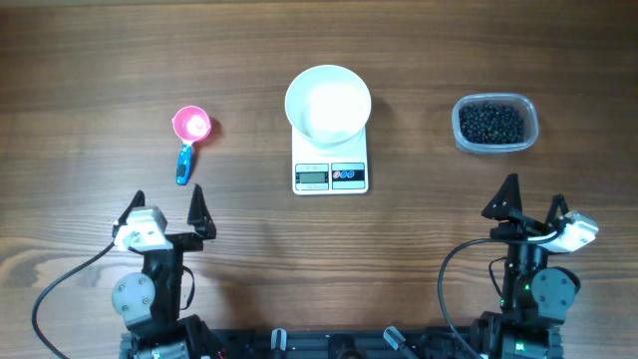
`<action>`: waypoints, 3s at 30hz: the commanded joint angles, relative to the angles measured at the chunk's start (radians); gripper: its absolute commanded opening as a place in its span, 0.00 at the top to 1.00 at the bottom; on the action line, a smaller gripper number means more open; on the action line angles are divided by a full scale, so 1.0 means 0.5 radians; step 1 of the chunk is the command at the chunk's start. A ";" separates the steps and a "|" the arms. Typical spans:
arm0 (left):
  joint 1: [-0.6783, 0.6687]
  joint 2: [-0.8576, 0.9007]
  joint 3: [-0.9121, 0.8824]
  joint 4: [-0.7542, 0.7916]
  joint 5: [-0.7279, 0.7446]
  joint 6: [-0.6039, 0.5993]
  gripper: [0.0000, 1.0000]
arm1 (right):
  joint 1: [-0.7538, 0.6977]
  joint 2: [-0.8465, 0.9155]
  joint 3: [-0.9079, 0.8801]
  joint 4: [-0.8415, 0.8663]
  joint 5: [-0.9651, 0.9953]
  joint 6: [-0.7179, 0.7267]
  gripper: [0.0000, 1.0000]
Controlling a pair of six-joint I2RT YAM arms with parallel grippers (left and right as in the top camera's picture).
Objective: Scoop item into bowl and weigh 150g on scale
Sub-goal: 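Move the left gripper forward toward the pink scoop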
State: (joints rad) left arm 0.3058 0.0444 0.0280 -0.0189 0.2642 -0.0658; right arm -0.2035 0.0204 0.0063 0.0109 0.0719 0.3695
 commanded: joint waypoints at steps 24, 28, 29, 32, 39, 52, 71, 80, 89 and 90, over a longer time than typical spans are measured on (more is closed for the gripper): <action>-0.011 0.822 0.404 0.178 0.183 -0.043 0.00 | 0.008 -0.013 -0.002 0.005 -0.008 0.015 0.00; -0.011 0.841 0.404 0.183 0.192 -0.043 0.00 | 0.008 -0.013 -0.002 0.005 -0.008 0.015 0.00; -0.011 0.841 0.405 0.188 0.207 -0.043 0.00 | 0.008 -0.013 -0.002 0.005 -0.008 0.015 0.00; -0.011 0.842 0.444 0.188 0.291 -0.043 0.00 | 0.008 -0.013 -0.002 0.005 -0.008 0.015 0.00; -0.011 0.846 0.713 -0.088 0.302 -0.043 0.00 | 0.008 -0.013 -0.002 0.005 -0.008 0.015 0.00; -0.011 1.350 1.108 -0.510 0.521 -0.043 0.00 | 0.008 -0.013 -0.002 0.005 -0.008 0.015 0.01; -0.017 1.953 1.395 -0.597 1.221 -0.153 0.00 | 0.008 -0.013 -0.002 0.005 -0.008 0.016 0.01; -0.017 1.954 1.395 -0.526 0.917 -0.317 0.00 | 0.008 -0.013 -0.002 0.005 -0.008 0.015 0.00; -0.084 1.954 1.396 -0.472 0.692 -0.410 0.00 | 0.008 -0.013 -0.002 0.005 -0.008 0.015 0.00; -0.102 1.954 1.396 -0.472 0.656 -0.412 0.00 | 0.008 -0.013 -0.002 0.005 -0.009 0.015 0.00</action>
State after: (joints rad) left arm 0.2779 1.0176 0.7067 -0.2604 0.6621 -0.2504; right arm -0.2035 0.0204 0.0063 0.0109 0.0715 0.3695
